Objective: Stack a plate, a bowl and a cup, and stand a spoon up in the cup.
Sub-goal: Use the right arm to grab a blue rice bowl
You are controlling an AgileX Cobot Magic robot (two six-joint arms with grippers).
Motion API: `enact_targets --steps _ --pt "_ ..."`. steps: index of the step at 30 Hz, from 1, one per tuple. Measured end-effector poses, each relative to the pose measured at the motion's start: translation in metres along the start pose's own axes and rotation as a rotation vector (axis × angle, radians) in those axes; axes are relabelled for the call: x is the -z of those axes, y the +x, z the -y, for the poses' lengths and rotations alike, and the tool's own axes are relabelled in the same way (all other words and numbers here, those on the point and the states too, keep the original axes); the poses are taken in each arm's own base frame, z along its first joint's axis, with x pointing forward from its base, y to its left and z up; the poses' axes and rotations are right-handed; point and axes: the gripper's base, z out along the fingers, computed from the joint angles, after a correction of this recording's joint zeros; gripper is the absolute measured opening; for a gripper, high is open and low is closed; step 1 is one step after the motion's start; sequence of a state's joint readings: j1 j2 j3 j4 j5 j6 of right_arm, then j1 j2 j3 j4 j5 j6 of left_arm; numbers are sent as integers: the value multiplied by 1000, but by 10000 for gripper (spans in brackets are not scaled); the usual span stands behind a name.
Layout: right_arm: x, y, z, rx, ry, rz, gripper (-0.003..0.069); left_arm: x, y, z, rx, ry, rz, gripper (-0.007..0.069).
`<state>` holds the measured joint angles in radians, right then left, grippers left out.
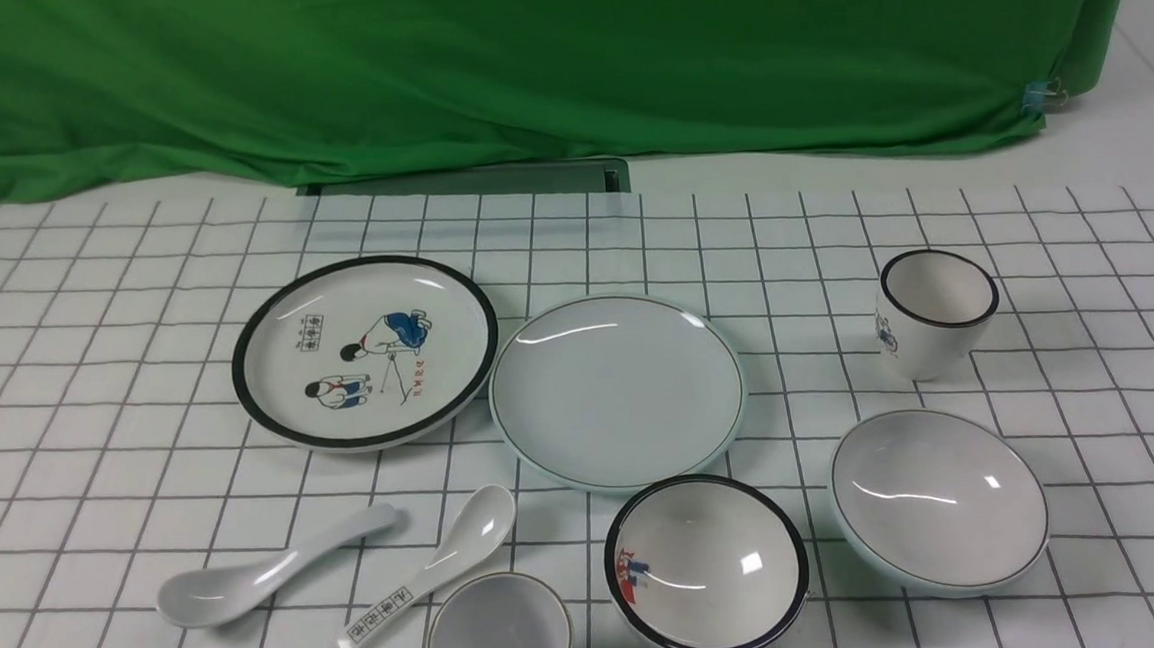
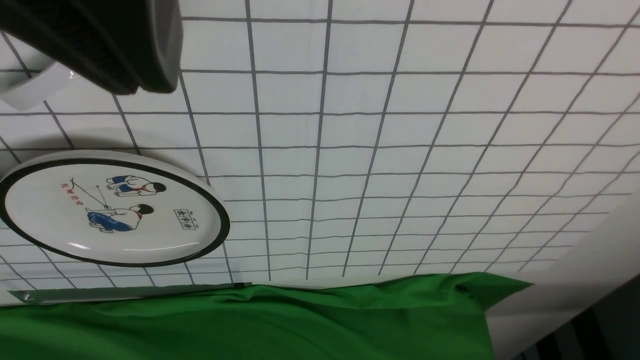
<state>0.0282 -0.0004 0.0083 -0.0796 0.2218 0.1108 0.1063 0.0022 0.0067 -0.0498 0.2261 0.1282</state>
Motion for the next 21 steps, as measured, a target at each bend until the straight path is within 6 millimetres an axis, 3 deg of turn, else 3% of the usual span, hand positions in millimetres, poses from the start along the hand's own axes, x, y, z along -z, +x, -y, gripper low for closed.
enact_targets --steps 16,18,20,21 --pt "0 0 0 -1 0 1 242 0 -3 -1 -27 -12 31 -29" --pt "0 0 -1 -36 -6 0 242 0 -6 0 113 3 68 -29" --pt "0 0 -2 -162 -24 -2 242 1 -10 1 412 34 111 -29" --pt "0 0 -4 -313 -39 -5 242 1 -13 1 625 56 138 -29"
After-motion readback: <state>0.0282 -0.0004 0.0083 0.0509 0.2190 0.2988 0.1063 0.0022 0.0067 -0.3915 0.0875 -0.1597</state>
